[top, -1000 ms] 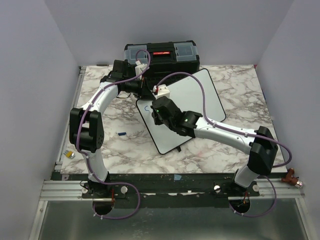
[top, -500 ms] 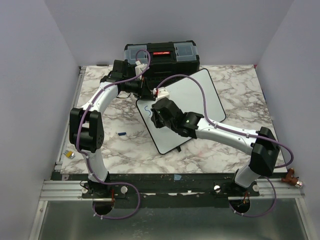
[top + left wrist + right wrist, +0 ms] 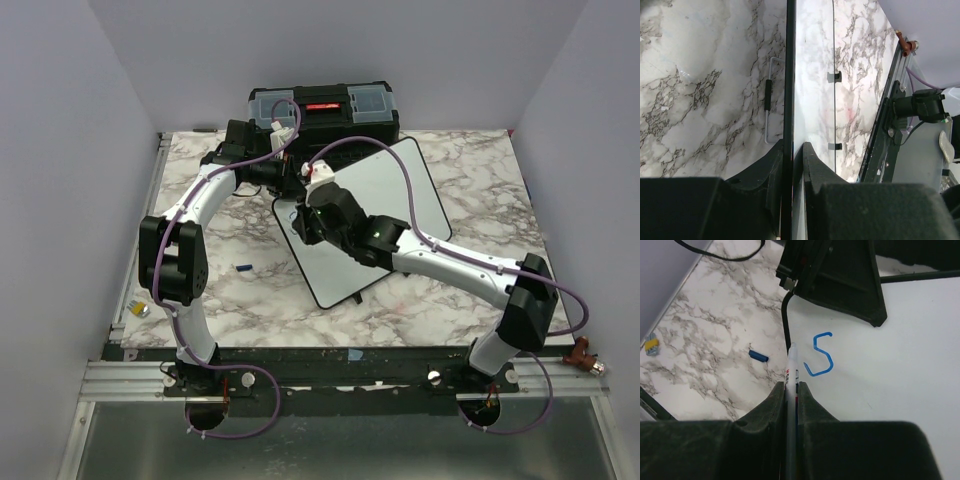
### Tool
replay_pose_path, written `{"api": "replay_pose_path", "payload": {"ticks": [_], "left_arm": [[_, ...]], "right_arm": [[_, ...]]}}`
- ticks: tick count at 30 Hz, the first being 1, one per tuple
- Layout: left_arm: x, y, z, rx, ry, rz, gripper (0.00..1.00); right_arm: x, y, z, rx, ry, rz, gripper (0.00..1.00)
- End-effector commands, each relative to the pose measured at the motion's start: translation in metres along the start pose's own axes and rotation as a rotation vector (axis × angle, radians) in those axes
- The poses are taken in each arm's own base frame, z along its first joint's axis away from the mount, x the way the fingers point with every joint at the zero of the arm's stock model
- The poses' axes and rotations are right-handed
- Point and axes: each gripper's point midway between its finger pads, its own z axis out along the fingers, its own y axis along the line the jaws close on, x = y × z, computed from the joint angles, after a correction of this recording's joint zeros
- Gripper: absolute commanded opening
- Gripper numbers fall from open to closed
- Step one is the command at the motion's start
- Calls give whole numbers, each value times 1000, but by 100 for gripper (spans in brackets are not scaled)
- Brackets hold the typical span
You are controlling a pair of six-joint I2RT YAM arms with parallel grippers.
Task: Write a sentence on the whiteboard
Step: Write a sentence on the whiteboard stand.
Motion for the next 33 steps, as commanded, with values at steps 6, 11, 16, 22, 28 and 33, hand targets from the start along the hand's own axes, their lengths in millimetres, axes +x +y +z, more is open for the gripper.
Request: {"api": "replay_pose_path", "payload": {"ticks": [6, 11, 16, 22, 28, 33], "left_arm": [[-16, 1, -3, -49, -49, 174, 0], [-16, -1, -4, -50, -56, 189, 0], [-15, -1, -4, -49, -54, 187, 0], [-15, -4, -4, -38, -56, 192, 0], [-18, -8, -5, -21, -61, 194, 0], [-17, -7, -5, -25, -60, 193, 0]], "right_arm": [[-46, -13, -50, -12, -204, 38, 1], [-41, -21, -53, -22, -182, 65, 1], [-39, -31, -57, 10, -179, 35, 1], [-24, -51, -57, 99, -130, -50, 1], [-14, -53, -53, 102, -85, -63, 1], [-7, -54, -39, 62, -31, -28, 1]]}}
